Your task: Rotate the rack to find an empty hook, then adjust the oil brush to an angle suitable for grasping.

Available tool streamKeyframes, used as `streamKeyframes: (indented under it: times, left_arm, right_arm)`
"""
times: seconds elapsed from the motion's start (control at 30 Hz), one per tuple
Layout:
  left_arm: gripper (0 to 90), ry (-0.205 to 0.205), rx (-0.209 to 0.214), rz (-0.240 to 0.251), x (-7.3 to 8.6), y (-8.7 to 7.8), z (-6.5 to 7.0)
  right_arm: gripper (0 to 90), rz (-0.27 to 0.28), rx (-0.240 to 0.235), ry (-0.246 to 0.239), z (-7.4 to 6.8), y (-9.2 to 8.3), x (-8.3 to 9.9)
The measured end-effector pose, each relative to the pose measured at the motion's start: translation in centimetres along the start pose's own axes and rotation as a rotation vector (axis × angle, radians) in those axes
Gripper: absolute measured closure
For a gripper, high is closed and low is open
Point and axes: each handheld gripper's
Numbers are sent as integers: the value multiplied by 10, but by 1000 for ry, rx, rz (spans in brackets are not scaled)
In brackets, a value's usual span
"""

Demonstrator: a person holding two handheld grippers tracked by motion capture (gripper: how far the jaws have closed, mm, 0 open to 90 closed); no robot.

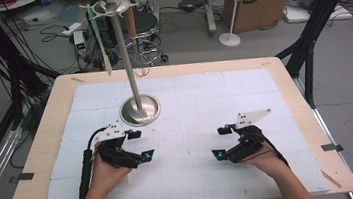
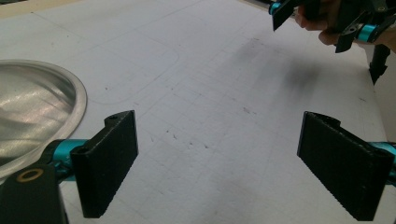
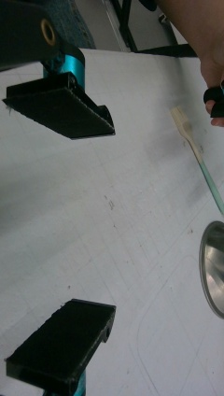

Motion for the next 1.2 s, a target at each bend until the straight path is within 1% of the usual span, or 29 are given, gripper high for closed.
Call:
streamKeyframes:
  times: [0.1,0.23,0.53,0.77,0.93,1.07,1.2]
  left_arm:
    - [130,-7,-1,8,0,-1,0]
    - [130,-8,-6,7,0,-1,1]
    - [128,-1,-7,5,-1,-3,0]
    - [128,-4,-26,6,0,-7,2]
    - [128,-7,-56,-9,3,-11,1]
    - [128,-25,-89,-20,6,-14,-4]
    - [129,-51,-139,-46,11,-16,-11]
  right_arm:
    - [116,-1,-1,0,0,0,0]
    - [116,-7,0,-4,0,1,1]
    - [116,-2,2,-5,0,1,0]
    - [116,10,2,-5,2,0,0]
    - [116,7,-4,-5,2,4,-1]
    - [116,7,-5,-4,3,4,-1]
    - [117,9,-4,-2,3,3,-1]
Point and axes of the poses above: each handheld gripper's, and its own axes: y roughly forward along the jaws, x roughly out of its underside, z roughly to its right, and after that the axes turned 3 degrees about -x, right-handed
